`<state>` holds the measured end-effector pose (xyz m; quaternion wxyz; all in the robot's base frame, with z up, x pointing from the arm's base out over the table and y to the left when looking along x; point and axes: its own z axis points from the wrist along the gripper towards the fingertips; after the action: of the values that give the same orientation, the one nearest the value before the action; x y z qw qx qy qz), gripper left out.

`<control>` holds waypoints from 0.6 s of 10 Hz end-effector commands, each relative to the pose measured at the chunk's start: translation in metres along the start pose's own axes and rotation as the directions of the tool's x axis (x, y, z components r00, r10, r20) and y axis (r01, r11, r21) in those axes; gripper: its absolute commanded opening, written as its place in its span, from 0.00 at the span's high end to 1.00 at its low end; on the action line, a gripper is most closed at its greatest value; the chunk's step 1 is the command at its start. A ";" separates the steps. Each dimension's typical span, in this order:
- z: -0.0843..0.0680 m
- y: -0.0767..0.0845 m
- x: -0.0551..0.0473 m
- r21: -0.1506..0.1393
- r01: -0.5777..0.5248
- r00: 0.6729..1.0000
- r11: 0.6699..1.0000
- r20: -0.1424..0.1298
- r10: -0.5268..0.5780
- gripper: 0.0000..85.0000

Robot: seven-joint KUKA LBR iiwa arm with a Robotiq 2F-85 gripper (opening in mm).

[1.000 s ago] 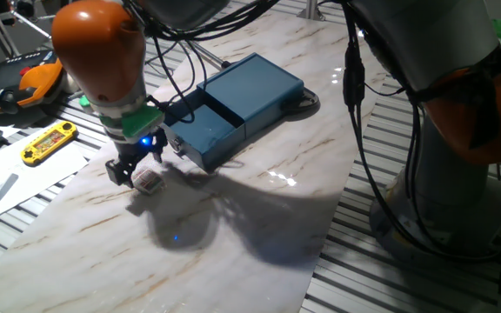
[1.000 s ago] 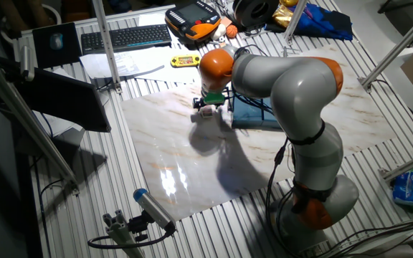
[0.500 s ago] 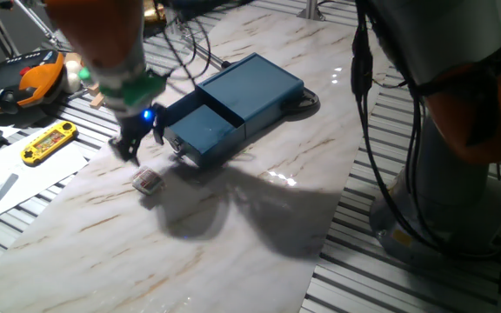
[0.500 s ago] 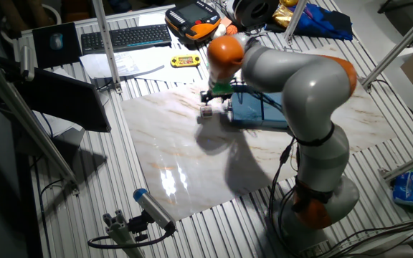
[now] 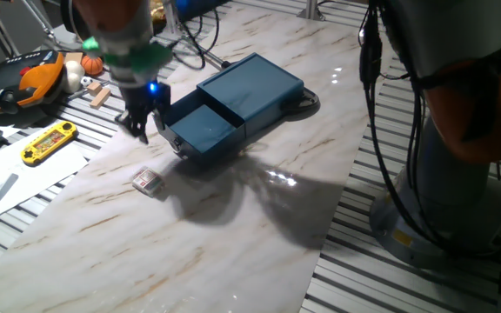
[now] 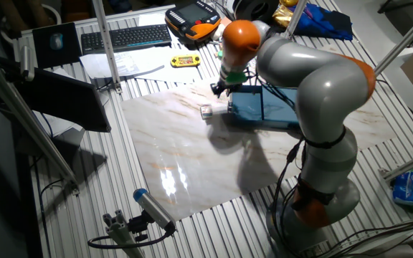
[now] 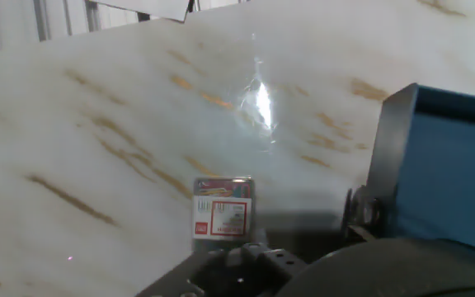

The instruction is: Take something out of a drawer

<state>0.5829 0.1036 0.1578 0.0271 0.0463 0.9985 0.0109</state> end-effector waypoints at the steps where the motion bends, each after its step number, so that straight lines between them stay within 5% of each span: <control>1: -0.002 -0.003 0.000 -0.001 0.007 1.000 1.000 0.002 -0.007 1.00; 6: -0.025 -0.023 0.008 0.008 0.021 1.000 1.000 -0.011 -0.021 1.00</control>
<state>0.5698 0.0809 0.1825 0.0190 0.0353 0.9992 0.0063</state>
